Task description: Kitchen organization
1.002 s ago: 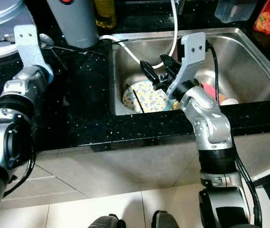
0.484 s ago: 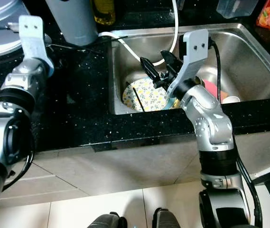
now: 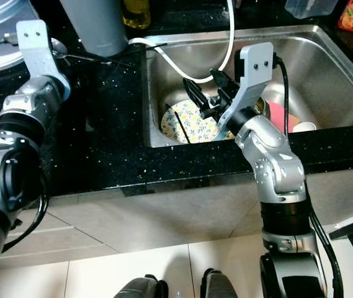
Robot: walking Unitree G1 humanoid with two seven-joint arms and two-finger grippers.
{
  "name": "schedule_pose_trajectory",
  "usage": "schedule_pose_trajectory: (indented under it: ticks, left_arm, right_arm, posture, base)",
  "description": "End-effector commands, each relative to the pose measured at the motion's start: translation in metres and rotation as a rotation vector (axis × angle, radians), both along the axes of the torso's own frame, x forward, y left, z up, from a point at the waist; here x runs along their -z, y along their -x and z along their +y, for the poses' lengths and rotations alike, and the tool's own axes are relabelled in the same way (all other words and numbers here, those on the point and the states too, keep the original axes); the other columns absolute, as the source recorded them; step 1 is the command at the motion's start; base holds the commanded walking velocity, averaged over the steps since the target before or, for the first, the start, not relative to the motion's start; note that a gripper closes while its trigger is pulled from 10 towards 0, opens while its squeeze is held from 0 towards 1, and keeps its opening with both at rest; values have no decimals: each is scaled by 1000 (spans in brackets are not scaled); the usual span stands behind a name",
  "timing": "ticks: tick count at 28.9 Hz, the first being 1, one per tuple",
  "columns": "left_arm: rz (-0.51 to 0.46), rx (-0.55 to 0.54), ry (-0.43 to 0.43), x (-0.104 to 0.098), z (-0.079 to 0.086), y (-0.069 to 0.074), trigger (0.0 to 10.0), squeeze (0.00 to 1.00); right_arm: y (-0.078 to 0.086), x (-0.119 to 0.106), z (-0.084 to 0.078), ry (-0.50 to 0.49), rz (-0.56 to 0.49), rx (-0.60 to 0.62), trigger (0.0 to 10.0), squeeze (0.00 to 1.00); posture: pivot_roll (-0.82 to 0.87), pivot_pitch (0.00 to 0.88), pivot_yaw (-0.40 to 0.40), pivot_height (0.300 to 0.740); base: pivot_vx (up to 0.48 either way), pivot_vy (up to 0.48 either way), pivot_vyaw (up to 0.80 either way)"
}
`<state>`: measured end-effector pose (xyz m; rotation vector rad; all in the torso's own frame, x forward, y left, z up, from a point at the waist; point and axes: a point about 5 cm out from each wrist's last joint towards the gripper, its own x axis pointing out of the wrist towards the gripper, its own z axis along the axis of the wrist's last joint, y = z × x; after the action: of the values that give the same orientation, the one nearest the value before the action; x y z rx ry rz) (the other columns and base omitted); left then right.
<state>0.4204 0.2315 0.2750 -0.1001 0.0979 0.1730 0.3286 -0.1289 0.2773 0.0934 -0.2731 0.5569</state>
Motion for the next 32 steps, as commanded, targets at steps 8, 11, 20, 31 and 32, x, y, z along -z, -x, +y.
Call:
schedule_pose_trajectory:
  ticks: [8, 11, 20, 31, 32]
  left_arm:
    - [152, 89, 37, 36, -9, 3, 10000, 0]
    - [148, 89, 48, 34, -9, 3, 10000, 0]
    - [120, 101, 111, 28, -10, 2, 10000, 0]
    - [193, 198, -314, 40, -14, 2, 10000, 0]
    - [195, 188, -301, 40, -13, 2, 10000, 0]
  right_arm:
    - [4, 2, -1, -17, 1, 8, 10000, 0]
    - [4, 2, -1, -18, 2, 8, 10000, 0]
    - [2, 0, 3, -18, -4, -4, 10000, 0]
    - [10, 5, 0, -23, 11, 15, 10000, 0]
    - [10, 5, 0, -23, 12, 16, 10000, 0]
  posture:
    - [58, 209, 69, 740]
    - [58, 209, 69, 740]
    - [53, 195, 64, 740]
    - [32, 216, 81, 740]
    - [32, 216, 81, 740]
  base:
    - [0, 0, 0]
    - [0, 0, 0]
    - [0, 0, 0]
    - [0, 0, 0]
    - [0, 0, 0]
